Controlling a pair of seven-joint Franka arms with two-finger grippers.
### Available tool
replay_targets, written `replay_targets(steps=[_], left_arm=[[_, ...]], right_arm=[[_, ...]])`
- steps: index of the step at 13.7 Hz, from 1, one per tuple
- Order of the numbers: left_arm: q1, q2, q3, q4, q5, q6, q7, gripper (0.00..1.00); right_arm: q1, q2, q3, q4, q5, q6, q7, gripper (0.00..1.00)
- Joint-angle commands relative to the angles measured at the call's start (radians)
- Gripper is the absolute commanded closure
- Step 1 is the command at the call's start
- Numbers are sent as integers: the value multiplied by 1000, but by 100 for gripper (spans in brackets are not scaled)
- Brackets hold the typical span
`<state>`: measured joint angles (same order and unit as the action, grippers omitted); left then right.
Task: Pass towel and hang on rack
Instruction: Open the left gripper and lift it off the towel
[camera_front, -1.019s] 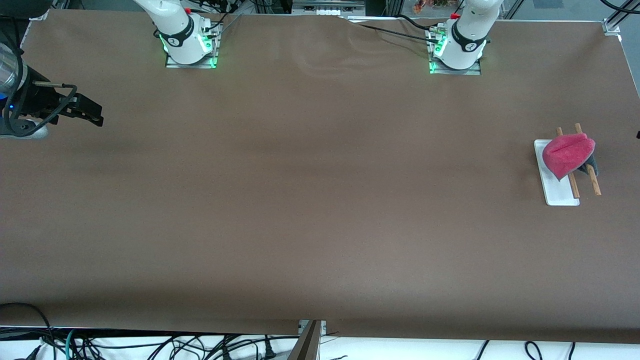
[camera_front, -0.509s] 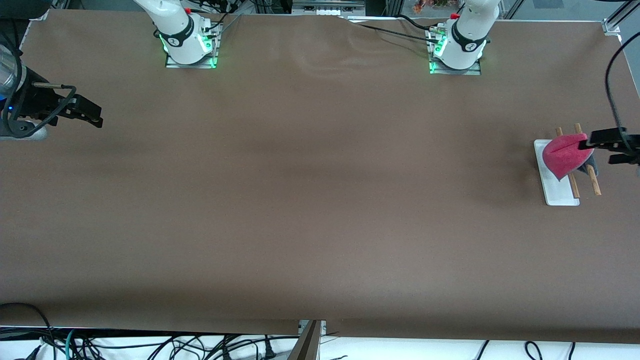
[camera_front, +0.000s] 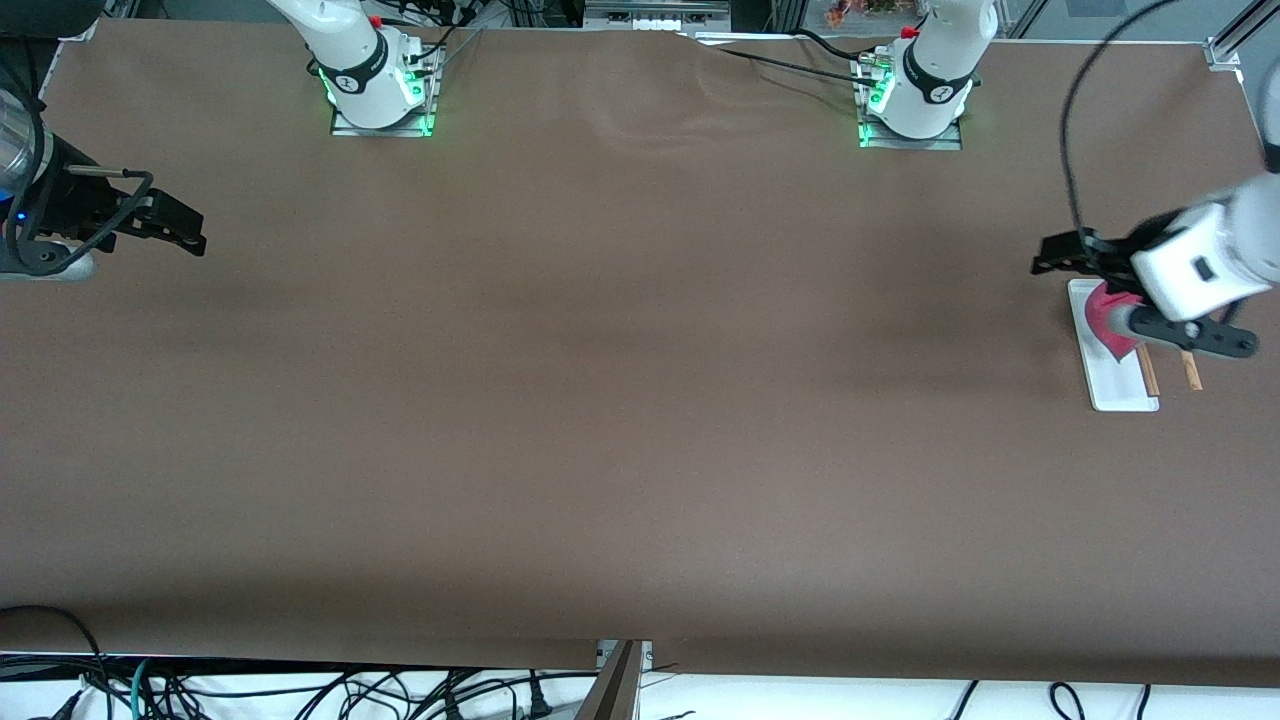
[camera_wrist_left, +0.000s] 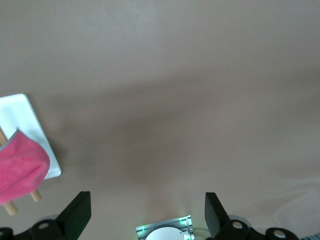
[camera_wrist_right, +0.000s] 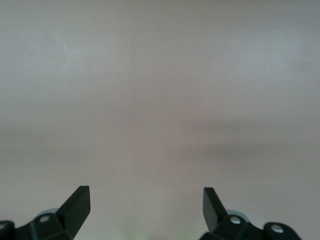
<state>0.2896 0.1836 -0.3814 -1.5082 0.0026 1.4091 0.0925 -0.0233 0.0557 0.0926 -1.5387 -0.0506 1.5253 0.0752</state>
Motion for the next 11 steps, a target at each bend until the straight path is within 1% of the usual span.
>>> replay_targets(steps=[1,2,4,6,8,11], left_arm=[[-191,-91,205,-79,4,47,-11,0],[-205,-102,228,-84,0,57,-37,0],[-288,-148,306,-145,-4,102,-140,0],[-290,-153,302,-136,-4,103,-216,0],[-290,-153,302,-116,-6,111,-218,0],[-271,-156,309,-116,-16,128,-234,0]], right_arm=[[-6,7,6,23,12,-5,-14,0],[-6,7,6,25,12,-5,-14,0],[-6,7,6,23,12,-5,-14,0],[-6,7,6,25,12,-4,-14,0],[-6,7,6,25,12,-4,-14,0],[-4,7,6,25,14,-2,-14,0]])
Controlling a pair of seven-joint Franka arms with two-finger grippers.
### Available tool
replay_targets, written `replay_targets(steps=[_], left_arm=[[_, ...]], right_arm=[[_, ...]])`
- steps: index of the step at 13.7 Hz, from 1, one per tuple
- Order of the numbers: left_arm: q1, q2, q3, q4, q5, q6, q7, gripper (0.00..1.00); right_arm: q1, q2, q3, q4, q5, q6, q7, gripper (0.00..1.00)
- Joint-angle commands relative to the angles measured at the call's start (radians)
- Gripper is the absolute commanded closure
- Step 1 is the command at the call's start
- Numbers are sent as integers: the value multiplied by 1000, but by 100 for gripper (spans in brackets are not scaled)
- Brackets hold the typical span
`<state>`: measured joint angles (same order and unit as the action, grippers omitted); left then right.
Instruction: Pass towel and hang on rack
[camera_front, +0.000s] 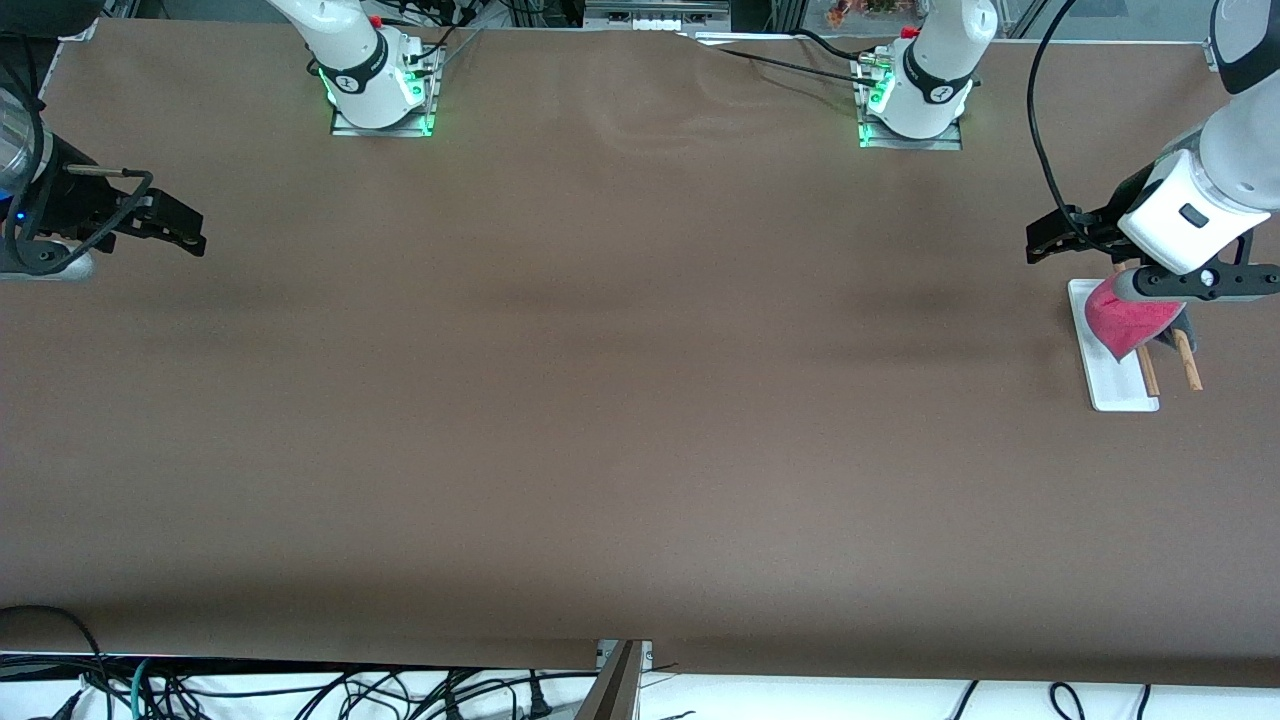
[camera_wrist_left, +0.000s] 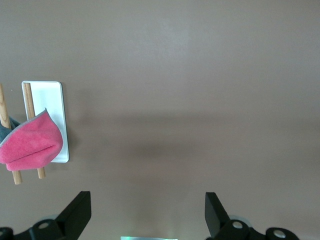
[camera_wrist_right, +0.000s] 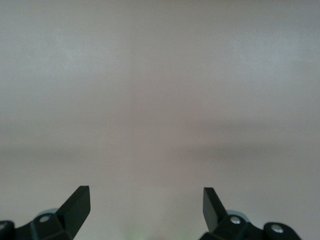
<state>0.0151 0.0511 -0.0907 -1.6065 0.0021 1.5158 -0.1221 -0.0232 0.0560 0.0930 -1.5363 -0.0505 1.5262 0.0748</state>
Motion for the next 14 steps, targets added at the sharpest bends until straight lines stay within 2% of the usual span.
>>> replay_targets(steps=[1,6,14], left_arm=[[25,-23,17,-16,-19,23,-19,0],[37,3,22,92,-34,9,-14,0],[29,32,8,83,-45,53,-27,0]], right_arm=[[-4,7,5,22,14,-3,-13,0],[-4,7,7,22,12,-3,-13,0],[-4,7,7,22,14,-3,-13,0]])
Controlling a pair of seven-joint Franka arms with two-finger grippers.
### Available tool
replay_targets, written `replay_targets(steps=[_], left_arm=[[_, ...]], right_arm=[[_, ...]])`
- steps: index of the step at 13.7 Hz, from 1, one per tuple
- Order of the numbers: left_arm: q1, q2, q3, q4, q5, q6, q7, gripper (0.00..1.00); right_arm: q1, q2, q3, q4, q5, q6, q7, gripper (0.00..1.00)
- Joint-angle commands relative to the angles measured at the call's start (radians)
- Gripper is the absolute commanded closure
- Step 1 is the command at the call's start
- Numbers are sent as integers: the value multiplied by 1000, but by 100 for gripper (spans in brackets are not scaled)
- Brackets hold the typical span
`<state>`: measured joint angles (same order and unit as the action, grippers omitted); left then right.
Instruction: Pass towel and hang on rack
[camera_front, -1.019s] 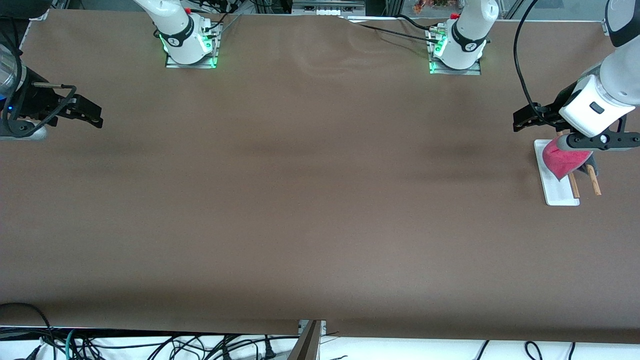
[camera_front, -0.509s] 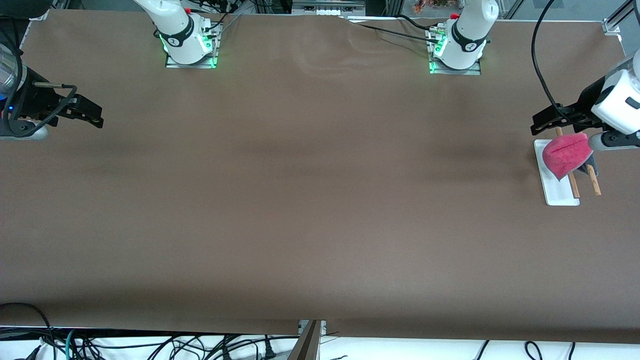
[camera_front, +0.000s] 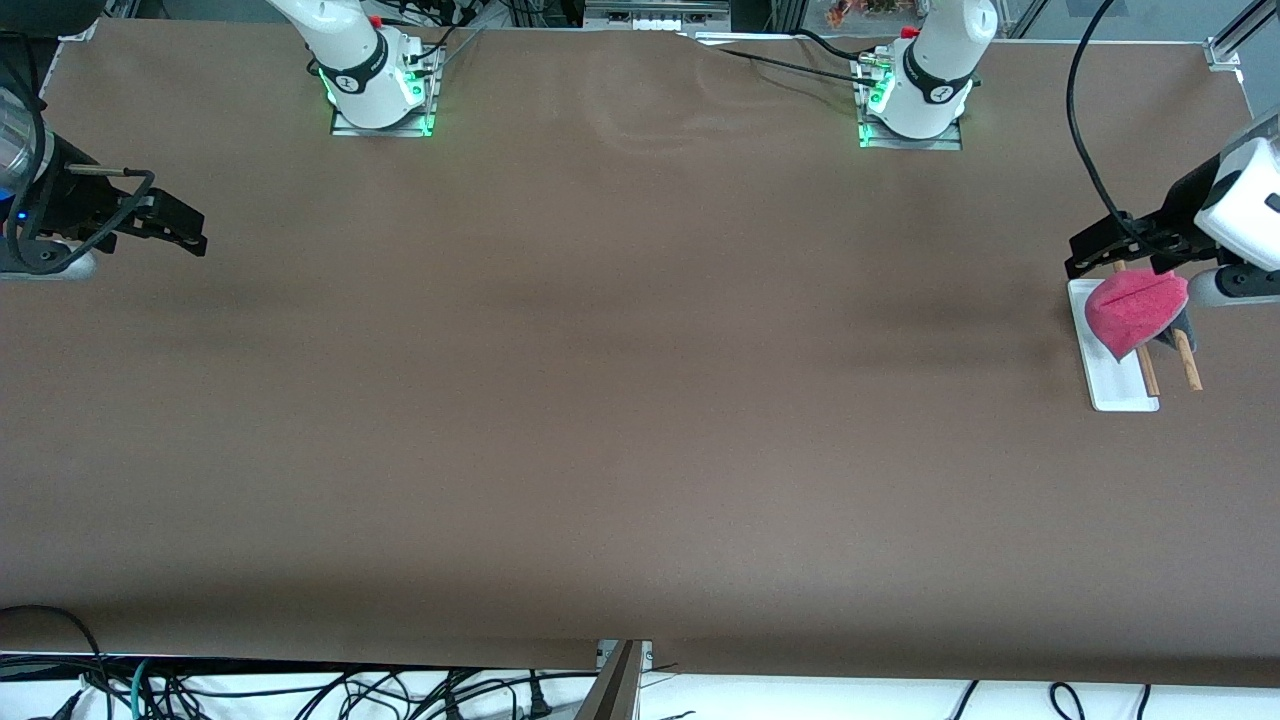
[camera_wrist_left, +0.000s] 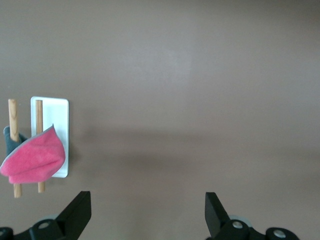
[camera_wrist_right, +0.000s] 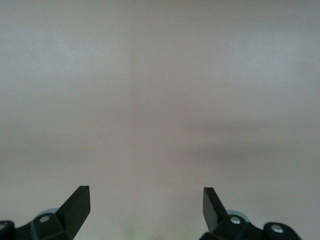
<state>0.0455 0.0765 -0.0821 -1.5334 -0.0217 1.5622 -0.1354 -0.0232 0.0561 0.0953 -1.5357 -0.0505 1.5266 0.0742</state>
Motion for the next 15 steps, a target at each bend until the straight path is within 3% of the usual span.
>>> replay_targets(steps=[1,6,9,15], left_arm=[[-3,5,-5,7,-15,2,-13,0],[5,11,-24,6,-3,8,2,0],[-3,31,-47,10,71,33,5,0],[11,28,-48,9,63,24,5,0]], right_arm=[[-3,7,6,22,14,-3,-8,0],[-3,7,6,22,14,-3,-13,0],[-3,7,6,22,14,-3,-11,0],[-3,7,6,22,15,-3,-7,0]])
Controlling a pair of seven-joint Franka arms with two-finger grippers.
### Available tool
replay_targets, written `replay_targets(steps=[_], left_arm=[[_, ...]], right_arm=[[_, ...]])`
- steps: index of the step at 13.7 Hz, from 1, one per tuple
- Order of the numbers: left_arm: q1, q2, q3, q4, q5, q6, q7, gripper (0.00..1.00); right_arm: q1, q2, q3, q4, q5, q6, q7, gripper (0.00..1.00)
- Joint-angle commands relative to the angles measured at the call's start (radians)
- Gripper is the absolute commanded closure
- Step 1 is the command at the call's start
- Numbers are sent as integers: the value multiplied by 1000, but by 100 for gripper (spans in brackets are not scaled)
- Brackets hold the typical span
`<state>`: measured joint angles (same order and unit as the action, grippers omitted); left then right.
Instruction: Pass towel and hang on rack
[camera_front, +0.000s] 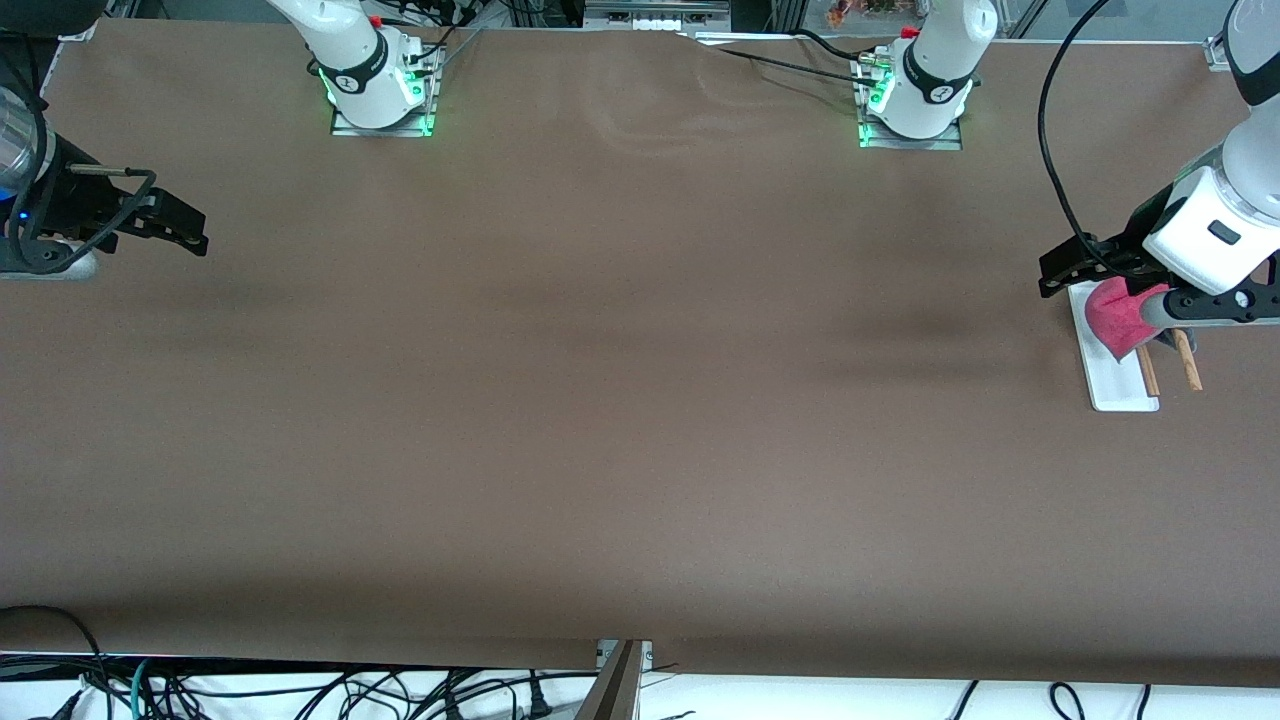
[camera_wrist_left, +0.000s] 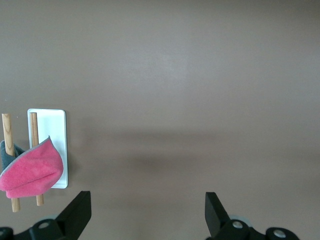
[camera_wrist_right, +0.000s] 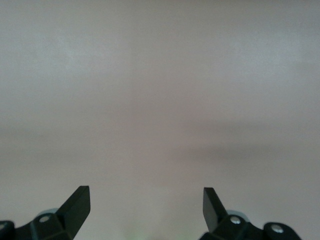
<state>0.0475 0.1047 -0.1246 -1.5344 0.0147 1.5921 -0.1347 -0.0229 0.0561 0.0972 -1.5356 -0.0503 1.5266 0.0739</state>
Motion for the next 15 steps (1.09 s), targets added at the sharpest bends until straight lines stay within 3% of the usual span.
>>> replay_targets(steps=[1,15], left_arm=[[11,0,-6,14,24,-4,4,0],[23,0,-1,20,-44,-20,-2,0]], right_arm=[[-3,7,4,22,15,-3,-6,0],[-3,7,4,22,13,-3,-8,0]])
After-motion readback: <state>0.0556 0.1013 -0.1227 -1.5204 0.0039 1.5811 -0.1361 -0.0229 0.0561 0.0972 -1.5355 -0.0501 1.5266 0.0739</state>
